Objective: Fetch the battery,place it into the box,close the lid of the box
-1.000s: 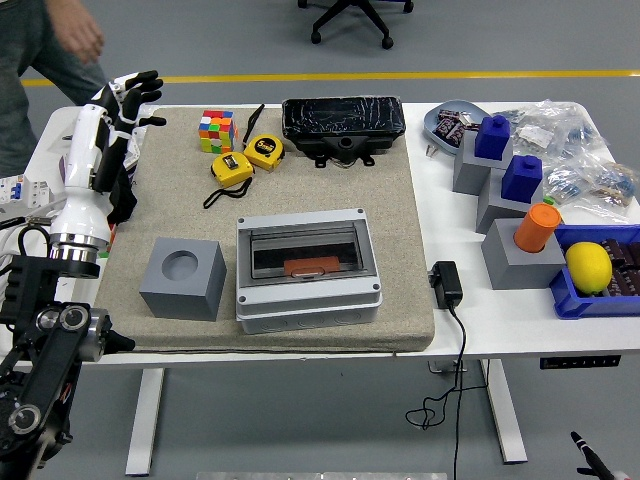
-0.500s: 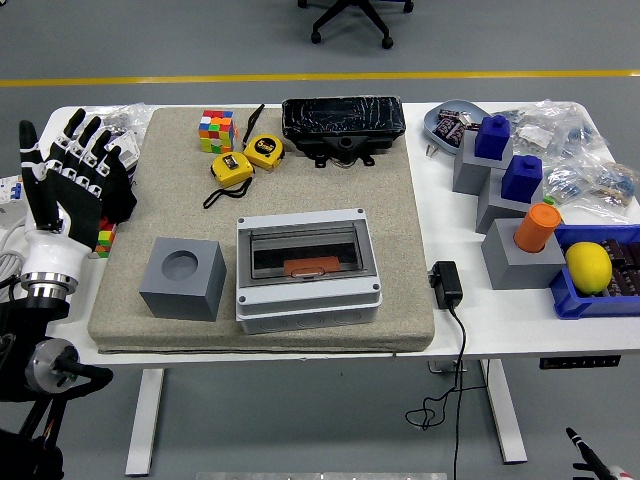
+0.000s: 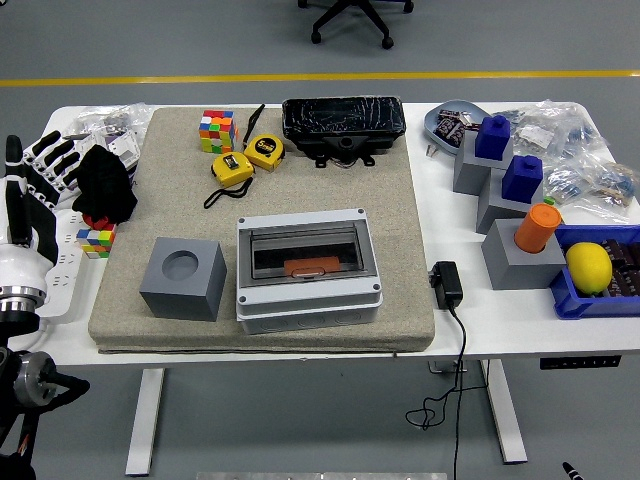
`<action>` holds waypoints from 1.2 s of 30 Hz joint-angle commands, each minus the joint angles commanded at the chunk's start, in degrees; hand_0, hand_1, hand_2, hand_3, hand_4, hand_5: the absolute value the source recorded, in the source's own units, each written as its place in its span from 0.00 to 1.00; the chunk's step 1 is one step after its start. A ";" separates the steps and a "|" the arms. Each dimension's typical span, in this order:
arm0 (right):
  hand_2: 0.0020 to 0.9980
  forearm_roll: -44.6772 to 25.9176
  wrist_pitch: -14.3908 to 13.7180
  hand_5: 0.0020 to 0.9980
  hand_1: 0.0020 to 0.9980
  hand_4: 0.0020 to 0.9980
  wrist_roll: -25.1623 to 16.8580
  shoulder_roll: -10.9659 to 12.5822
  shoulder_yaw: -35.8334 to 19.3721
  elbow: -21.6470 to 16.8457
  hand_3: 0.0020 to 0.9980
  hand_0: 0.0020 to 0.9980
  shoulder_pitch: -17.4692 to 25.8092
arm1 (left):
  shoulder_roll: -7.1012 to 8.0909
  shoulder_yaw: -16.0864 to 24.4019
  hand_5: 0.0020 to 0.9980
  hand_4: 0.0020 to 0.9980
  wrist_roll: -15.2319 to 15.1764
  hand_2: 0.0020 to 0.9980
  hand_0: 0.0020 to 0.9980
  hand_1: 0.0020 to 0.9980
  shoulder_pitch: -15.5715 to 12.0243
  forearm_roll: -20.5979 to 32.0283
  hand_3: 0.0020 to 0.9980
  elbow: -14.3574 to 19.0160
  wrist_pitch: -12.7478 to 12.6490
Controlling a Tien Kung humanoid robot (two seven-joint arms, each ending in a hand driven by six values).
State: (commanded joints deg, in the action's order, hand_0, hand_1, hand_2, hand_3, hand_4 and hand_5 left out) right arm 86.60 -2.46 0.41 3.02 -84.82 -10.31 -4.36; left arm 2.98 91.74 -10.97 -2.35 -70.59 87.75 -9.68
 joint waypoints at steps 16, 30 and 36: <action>0.76 -0.61 0.14 1.00 0.84 1.00 -0.40 -0.25 0.81 0.00 0.79 0.95 -0.85 | 0.27 0.00 1.00 1.00 -0.29 0.67 0.63 0.69 0.13 1.35 0.70 -1.07 -0.31; 0.76 -0.60 0.05 1.00 0.84 1.00 -0.35 -0.76 0.21 0.00 0.79 0.95 -1.10 | 0.02 1.30 1.00 1.00 -0.84 0.67 0.63 0.68 0.56 1.71 0.69 -0.52 -0.72; 0.76 -1.17 0.05 1.00 0.84 1.00 -0.53 -0.74 0.67 0.00 0.79 0.95 -1.32 | 0.00 1.13 0.99 1.00 -0.85 0.66 0.63 0.68 0.43 1.85 0.69 -0.31 -0.68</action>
State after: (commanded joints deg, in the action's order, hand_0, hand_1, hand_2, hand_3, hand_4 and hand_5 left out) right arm 85.43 -2.41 -0.12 2.28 -84.15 -10.31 -5.69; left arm 2.99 92.86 -11.82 -1.92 -68.74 87.45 -10.36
